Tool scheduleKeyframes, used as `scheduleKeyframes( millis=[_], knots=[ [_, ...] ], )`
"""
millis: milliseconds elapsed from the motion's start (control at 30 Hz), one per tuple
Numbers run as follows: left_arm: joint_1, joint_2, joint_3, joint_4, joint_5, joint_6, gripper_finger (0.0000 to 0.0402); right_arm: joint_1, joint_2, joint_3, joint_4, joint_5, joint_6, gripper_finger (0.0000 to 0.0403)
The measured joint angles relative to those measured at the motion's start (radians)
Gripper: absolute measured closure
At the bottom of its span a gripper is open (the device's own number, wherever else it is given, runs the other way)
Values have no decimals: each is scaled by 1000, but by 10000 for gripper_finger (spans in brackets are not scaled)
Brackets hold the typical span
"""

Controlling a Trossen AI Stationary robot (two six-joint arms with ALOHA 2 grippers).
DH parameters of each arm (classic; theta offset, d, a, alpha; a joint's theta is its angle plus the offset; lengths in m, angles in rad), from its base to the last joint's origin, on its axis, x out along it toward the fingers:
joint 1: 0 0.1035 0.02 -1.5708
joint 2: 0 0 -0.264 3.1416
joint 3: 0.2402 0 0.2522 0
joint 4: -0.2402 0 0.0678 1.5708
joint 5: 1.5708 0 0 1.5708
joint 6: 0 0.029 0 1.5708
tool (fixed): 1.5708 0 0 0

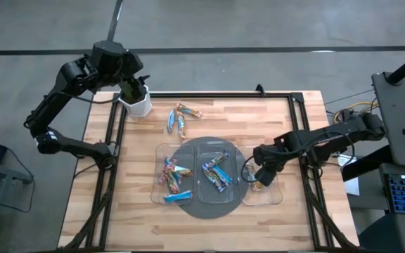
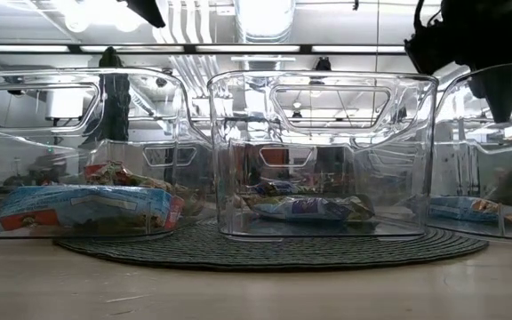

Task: Pick and place Granola Bars by type
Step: Put the yellow granola bar into the right transparent bin

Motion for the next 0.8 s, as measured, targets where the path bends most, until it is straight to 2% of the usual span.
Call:
scheduleKeyframes(
  millis=[167, 267, 467, 633, 800],
  knots=[
    [0, 31, 0, -5, 0, -13, 186, 0, -1, 3, 8, 39, -14, 238],
    [0, 50, 0, 8, 0, -9, 186, 0, -1, 59, 18, 126, -47, 221],
    [0, 90, 0, 92, 135, 11, 186, -1, -7, 229, 18, 335, -143, 217],
    [1, 134, 0, 110, 324, 75, 186, -1, -6, 353, 18, 416, -151, 220],
    [1, 206, 0, 107, 339, 155, 186, -1, -5, 435, 18, 532, -151, 218]
  ],
)
